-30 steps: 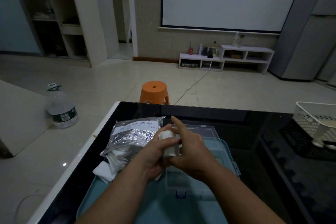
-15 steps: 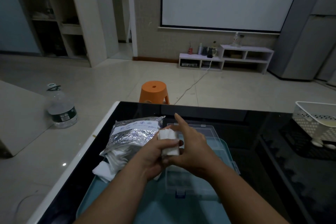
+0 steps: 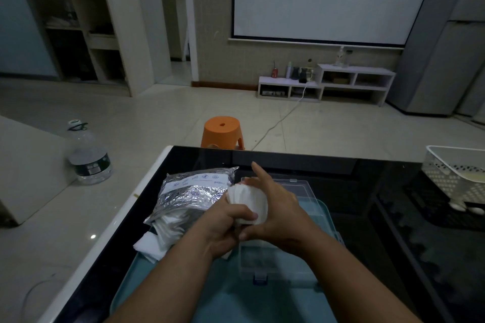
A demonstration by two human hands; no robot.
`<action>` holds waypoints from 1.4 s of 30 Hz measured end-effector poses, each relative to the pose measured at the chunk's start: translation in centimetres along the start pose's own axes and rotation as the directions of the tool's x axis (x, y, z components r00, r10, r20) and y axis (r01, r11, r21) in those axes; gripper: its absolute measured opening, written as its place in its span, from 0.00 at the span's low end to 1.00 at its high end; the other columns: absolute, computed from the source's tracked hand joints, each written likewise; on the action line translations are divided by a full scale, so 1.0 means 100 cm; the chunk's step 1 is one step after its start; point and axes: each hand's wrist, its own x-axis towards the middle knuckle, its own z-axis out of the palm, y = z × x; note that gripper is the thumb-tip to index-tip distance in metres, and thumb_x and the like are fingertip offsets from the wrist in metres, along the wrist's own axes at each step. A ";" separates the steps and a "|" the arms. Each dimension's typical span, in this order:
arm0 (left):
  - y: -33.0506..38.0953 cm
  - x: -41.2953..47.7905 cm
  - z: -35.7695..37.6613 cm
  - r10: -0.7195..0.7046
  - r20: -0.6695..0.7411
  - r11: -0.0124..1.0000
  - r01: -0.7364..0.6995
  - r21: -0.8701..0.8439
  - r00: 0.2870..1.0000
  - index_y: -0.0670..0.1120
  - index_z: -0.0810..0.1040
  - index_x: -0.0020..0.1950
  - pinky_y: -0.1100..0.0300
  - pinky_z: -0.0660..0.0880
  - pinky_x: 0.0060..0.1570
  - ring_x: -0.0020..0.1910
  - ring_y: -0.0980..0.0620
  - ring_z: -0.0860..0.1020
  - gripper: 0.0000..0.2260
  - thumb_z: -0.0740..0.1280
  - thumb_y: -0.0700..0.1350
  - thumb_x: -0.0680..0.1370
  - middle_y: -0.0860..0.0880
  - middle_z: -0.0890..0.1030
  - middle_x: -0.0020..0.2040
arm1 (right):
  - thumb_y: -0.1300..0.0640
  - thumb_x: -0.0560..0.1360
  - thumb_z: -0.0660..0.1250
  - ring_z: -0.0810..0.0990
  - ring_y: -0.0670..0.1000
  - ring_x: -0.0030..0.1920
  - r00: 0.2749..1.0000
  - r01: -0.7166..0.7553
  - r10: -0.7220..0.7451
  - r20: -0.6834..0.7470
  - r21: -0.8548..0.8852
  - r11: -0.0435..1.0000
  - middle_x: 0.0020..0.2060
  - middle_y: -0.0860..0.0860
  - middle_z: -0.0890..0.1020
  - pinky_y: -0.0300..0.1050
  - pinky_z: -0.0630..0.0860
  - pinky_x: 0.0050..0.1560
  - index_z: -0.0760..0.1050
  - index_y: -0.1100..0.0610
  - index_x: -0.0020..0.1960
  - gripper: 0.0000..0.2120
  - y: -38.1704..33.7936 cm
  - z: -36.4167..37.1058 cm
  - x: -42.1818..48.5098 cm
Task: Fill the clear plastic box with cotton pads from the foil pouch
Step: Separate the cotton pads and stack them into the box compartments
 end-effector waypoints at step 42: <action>0.002 -0.007 0.010 -0.010 0.036 0.992 0.006 0.123 0.999 0.42 0.73 0.65 0.52 0.76 0.42 0.47 0.41 0.81 0.28 0.65 0.31 0.64 0.37 0.81 0.52 | 0.46 0.67 0.75 0.61 0.50 0.73 1.000 -0.001 -0.002 -0.021 -0.146 0.989 0.72 0.43 0.67 0.49 0.52 0.73 0.41 0.40 0.78 0.53 0.001 0.008 0.003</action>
